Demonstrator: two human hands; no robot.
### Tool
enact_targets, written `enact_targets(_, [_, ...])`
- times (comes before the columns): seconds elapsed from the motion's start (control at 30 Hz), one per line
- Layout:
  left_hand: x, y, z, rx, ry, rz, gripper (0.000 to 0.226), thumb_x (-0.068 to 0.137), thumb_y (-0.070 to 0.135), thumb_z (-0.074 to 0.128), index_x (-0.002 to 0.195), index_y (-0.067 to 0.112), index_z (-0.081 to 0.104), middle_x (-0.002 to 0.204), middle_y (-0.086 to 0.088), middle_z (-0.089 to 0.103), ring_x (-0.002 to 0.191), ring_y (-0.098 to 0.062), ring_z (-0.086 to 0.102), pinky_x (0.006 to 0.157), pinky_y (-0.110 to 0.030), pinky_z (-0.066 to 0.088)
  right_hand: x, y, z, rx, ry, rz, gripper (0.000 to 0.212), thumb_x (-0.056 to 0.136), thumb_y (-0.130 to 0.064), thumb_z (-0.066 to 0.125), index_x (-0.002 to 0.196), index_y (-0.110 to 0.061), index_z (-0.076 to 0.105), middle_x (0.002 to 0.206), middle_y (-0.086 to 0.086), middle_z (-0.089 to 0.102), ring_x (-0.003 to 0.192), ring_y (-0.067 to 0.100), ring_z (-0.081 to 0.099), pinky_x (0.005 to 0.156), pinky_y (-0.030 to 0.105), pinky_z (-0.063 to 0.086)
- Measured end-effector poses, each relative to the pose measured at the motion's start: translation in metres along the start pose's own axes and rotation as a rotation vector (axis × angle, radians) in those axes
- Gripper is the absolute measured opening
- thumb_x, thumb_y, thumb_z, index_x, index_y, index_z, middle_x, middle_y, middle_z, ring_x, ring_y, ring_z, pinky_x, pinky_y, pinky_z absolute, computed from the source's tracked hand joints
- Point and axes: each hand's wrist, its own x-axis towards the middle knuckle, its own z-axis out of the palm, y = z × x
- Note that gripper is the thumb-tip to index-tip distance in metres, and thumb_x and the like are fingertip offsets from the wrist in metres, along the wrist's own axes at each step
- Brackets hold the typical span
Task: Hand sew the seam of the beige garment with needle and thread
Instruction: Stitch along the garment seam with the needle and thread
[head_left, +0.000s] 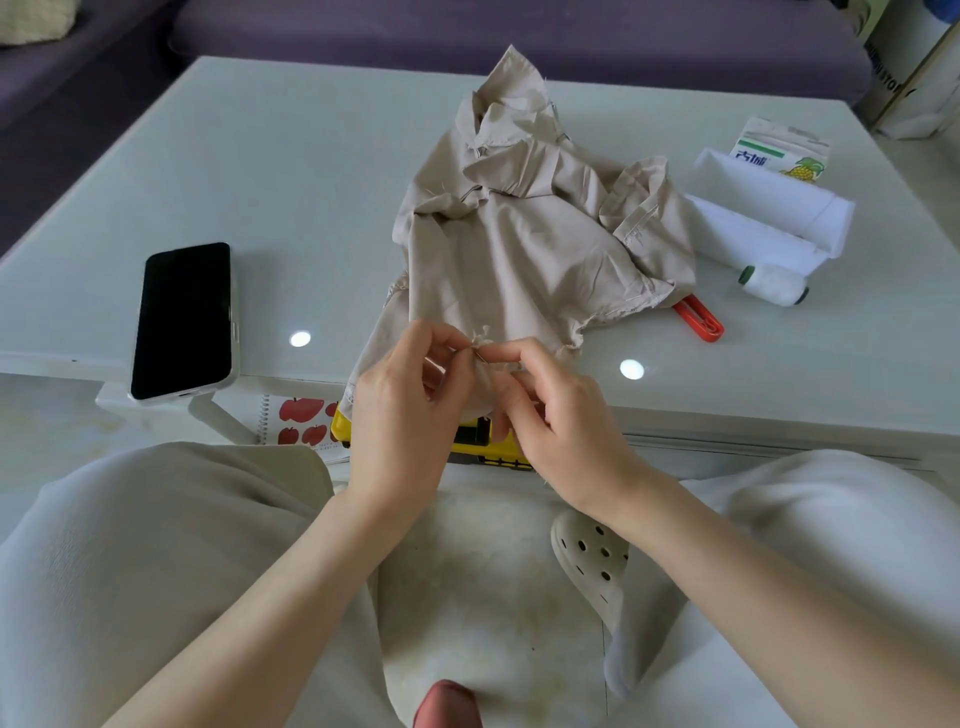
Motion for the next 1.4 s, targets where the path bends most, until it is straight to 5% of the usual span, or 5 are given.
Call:
enact_targets(0.63, [0.000, -0.002, 0.002, -0.037, -0.073, 0.074, 0.013, 0.089, 0.007, 0.059, 0.083, 0.017, 0.054, 0.083, 0.013, 0.054, 0.081, -0.002, 0.050, 0.071, -0.010, 0.039, 0.000, -0.016, -0.005, 0.395, -0.021, 0.290, 0.007, 0.097, -0.010, 0.049, 0.093, -0.007, 0.054, 0.069, 0.003, 0.069, 0.063, 0.015, 0.066, 0.058, 0.014, 0.045])
enact_targets(0.83, [0.001, -0.001, 0.000, -0.106, -0.147, 0.087, 0.016, 0.092, -0.003, 0.050, 0.089, 0.013, 0.050, 0.086, 0.007, 0.056, 0.082, -0.002, 0.051, 0.071, -0.008, 0.039, 0.009, -0.010, -0.016, 0.116, 0.175, 0.243, 0.019, 0.099, -0.027, 0.046, 0.090, -0.021, 0.062, 0.084, -0.008, 0.058, 0.074, 0.002, 0.054, 0.070, 0.012, 0.040])
enact_targets(0.97, [0.001, -0.004, 0.003, -0.104, -0.232, 0.127, 0.013, 0.091, -0.004, 0.049, 0.087, 0.008, 0.053, 0.085, 0.005, 0.057, 0.083, -0.011, 0.052, 0.074, -0.023, 0.045, 0.016, -0.009, -0.025, 0.209, 0.018, 0.442, 0.033, 0.099, -0.037, 0.043, 0.084, -0.025, 0.071, 0.085, -0.008, 0.070, 0.084, 0.001, 0.064, 0.082, 0.014, 0.047])
enact_targets(1.13, [0.001, -0.003, 0.002, -0.106, -0.316, 0.087, 0.021, 0.089, -0.008, 0.050, 0.085, 0.012, 0.054, 0.090, 0.001, 0.052, 0.083, -0.001, 0.051, 0.070, -0.008, 0.040, 0.017, -0.015, -0.024, 0.363, -0.069, 0.445, 0.021, 0.095, -0.018, 0.054, 0.088, -0.007, 0.069, 0.082, 0.020, 0.068, 0.072, 0.020, 0.064, 0.072, 0.025, 0.053])
enact_targets(1.4, [0.000, -0.007, 0.005, -0.060, -0.399, 0.051, 0.040, 0.093, -0.001, 0.049, 0.081, 0.036, 0.042, 0.088, 0.008, 0.048, 0.086, -0.013, 0.046, 0.071, -0.016, 0.038, 0.020, -0.005, -0.026, 0.372, 0.033, 0.480, 0.019, 0.095, -0.016, 0.054, 0.080, -0.018, 0.066, 0.070, -0.001, 0.060, 0.069, 0.007, 0.057, 0.073, 0.022, 0.048])
